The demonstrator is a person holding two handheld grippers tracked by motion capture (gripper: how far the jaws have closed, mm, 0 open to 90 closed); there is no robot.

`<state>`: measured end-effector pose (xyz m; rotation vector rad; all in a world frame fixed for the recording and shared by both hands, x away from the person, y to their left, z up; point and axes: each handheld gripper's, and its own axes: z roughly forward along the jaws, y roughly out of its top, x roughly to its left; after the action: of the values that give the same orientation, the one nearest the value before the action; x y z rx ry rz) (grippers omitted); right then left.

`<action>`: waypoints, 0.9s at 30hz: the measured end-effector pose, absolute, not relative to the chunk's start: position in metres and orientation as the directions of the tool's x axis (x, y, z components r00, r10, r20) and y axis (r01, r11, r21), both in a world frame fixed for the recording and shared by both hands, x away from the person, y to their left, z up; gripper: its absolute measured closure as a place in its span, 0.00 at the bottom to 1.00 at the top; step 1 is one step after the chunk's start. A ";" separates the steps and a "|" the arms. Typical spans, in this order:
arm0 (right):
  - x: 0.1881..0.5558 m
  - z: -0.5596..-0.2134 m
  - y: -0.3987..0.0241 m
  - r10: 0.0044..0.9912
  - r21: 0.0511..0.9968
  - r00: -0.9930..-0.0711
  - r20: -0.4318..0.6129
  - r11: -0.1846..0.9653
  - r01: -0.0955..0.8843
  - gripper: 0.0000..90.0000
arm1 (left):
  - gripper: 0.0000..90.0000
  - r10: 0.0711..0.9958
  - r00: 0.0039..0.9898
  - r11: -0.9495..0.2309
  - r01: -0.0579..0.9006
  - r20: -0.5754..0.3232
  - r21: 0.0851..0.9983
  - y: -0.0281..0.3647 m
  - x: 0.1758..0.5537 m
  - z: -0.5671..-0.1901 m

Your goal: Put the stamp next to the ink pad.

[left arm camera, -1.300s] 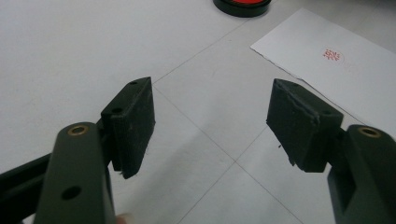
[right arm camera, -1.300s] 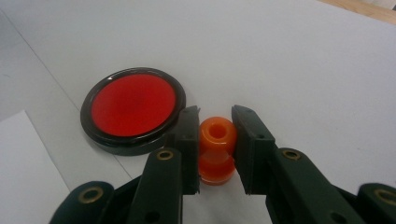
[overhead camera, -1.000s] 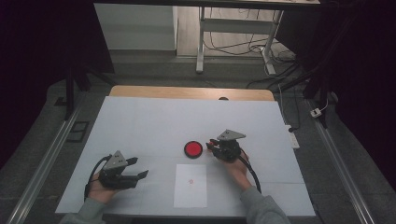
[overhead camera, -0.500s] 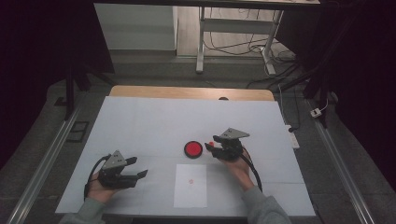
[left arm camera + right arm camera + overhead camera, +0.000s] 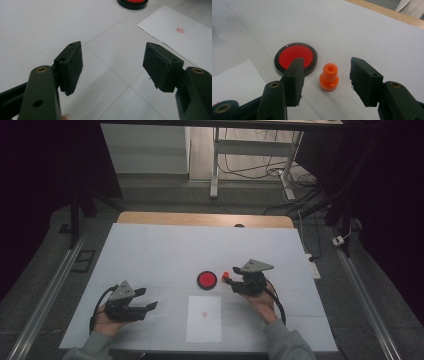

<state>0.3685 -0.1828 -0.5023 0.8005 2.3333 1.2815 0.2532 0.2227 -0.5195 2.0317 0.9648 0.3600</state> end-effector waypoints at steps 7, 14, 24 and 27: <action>0.357 -0.497 -0.203 0.652 0.859 -0.757 -0.046 0.413 0.303 0.49 | 0.36 0.741 0.666 -0.364 0.502 -0.082 0.785 0.221 0.251 -0.520; 0.339 -0.493 -0.231 0.667 0.865 -0.742 -0.063 0.407 0.292 0.49 | 0.36 0.743 0.664 -0.361 0.504 -0.084 0.785 0.222 0.251 -0.520; 0.306 -0.496 -0.278 0.691 0.870 -0.718 -0.079 0.400 0.290 0.50 | 0.36 0.745 0.661 -0.353 0.503 -0.087 0.789 0.222 0.250 -0.520; 0.299 -0.497 -0.289 0.696 0.871 -0.714 -0.082 0.398 0.288 0.50 | 0.36 0.747 0.659 -0.351 0.504 -0.089 0.789 0.222 0.251 -0.520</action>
<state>0.2987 -0.2894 -0.4971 0.8426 2.2237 1.2587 0.2506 0.2220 -0.5200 2.0292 0.9693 0.3638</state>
